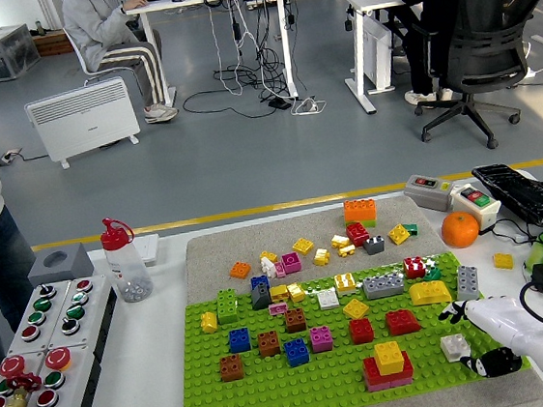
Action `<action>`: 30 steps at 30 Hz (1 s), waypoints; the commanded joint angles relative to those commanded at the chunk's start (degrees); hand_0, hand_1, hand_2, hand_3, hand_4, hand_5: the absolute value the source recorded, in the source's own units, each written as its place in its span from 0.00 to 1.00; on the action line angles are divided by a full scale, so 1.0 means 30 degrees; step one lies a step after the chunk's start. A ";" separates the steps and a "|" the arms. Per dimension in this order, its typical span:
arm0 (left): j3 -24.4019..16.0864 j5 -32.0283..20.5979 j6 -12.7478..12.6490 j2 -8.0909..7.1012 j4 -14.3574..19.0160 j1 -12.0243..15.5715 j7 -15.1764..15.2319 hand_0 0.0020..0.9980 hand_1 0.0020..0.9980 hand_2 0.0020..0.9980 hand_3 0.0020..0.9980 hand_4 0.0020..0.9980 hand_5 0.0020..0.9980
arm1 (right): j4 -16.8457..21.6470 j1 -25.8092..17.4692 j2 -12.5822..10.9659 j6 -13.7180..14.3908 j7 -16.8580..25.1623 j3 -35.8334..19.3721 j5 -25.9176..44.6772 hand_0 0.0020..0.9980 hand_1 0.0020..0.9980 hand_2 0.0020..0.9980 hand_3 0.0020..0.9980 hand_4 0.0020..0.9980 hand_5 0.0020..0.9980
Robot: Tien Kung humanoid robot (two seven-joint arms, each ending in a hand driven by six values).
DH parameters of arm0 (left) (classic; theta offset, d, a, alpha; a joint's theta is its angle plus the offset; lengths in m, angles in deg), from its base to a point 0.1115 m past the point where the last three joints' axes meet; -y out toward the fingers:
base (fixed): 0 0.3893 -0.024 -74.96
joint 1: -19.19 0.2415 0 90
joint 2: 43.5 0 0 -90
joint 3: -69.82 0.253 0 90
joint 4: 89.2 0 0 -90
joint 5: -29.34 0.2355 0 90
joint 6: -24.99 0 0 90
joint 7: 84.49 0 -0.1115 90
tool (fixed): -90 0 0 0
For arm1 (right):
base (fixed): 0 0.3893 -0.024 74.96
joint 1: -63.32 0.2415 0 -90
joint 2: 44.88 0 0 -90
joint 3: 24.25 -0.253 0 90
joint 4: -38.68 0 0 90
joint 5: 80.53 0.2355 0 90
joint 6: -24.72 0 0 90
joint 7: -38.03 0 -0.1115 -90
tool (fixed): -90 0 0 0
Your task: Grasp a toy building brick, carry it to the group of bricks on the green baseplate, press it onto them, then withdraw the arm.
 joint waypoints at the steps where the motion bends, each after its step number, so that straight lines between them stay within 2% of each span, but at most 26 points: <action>1: -0.0003 0.0005 0.0001 0.0001 0.0000 -0.0001 -0.0001 0.67 0.61 0.57 0.45 0.24 1.00 | -0.0018 0.0037 -0.0004 0.0015 -0.0007 0.0052 0.0008 0.71 0.74 0.73 0.76 0.75 0.11; 2: -0.0002 0.0007 0.0004 0.0001 0.0000 0.0000 -0.0003 0.67 0.61 0.57 0.45 0.24 1.00 | -0.0040 0.0078 -0.0004 0.0033 -0.0023 0.0116 0.0019 0.71 0.74 0.73 0.76 0.75 0.11; 3: -0.0001 0.0011 0.0006 0.0003 0.0000 0.0002 -0.0005 0.67 0.61 0.57 0.45 0.24 1.00 | -0.0070 0.0131 -0.0005 0.0050 -0.0055 0.0199 0.0035 0.66 0.71 0.69 0.73 0.75 0.17; 30: -0.0009 0.0046 0.0019 0.0030 0.0000 -0.0005 -0.0048 0.67 0.61 0.57 0.45 0.24 1.00 | -0.0744 0.0760 -0.0032 0.0260 -0.0233 0.1069 -0.0175 0.60 0.67 0.64 0.65 0.72 0.19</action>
